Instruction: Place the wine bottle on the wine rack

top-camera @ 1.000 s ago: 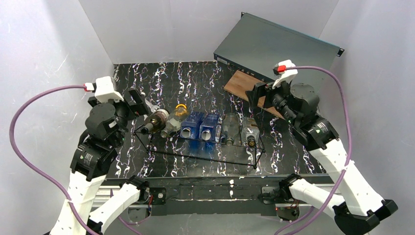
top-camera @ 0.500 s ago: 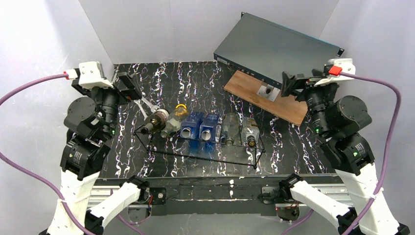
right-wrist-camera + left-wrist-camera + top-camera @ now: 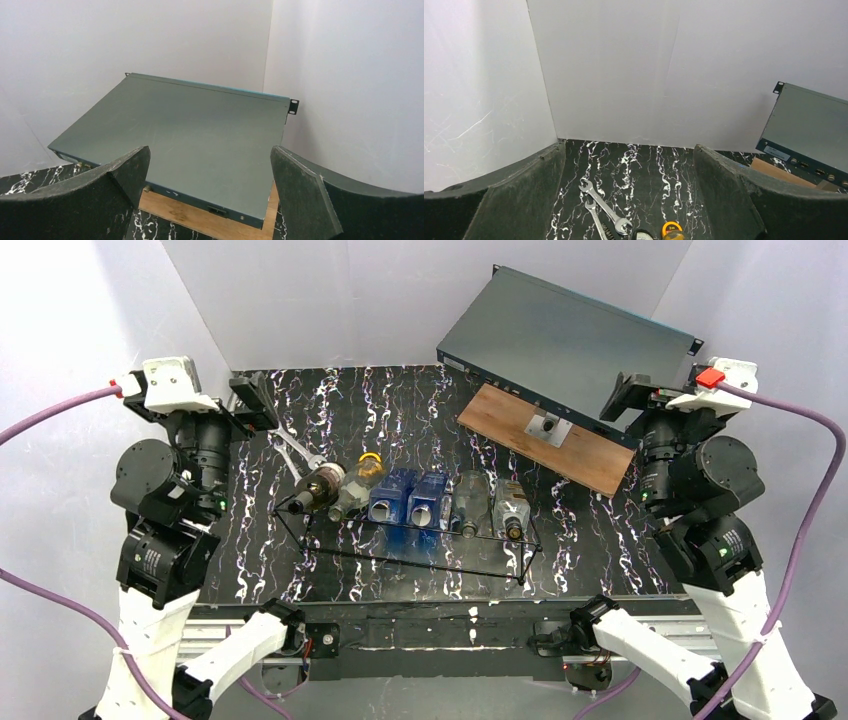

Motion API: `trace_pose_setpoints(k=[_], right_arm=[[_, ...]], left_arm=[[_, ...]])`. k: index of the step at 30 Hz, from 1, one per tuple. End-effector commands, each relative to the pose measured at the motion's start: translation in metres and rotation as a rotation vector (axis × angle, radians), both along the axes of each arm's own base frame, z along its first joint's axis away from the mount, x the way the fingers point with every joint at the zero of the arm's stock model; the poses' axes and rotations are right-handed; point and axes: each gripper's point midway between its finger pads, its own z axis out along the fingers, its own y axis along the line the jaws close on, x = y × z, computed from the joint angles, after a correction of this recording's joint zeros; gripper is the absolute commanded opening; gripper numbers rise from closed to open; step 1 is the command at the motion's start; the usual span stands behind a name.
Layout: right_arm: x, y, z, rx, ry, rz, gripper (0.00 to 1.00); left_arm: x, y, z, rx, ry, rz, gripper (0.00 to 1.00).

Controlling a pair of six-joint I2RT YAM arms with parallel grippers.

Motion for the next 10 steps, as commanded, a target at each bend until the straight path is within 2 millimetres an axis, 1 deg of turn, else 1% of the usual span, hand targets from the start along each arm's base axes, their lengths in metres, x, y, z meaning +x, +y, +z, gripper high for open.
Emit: trace_pose_setpoints(k=[1,5,10], right_arm=[[-0.003,-0.014,0.013,0.041,-0.055,-0.074,1.0],[-0.003,-0.014,0.014,0.046,-0.061,-0.073,1.0],[0.006,-0.004,0.007,0.01,-0.042,-0.047,1.0]], left_arm=[[0.001,0.004,0.012,0.003,-0.032,0.027,0.98],[0.001,0.004,0.012,0.002,-0.033,0.027,0.98],[0.003,0.004,0.009,0.002,-0.029,0.031,0.98]])
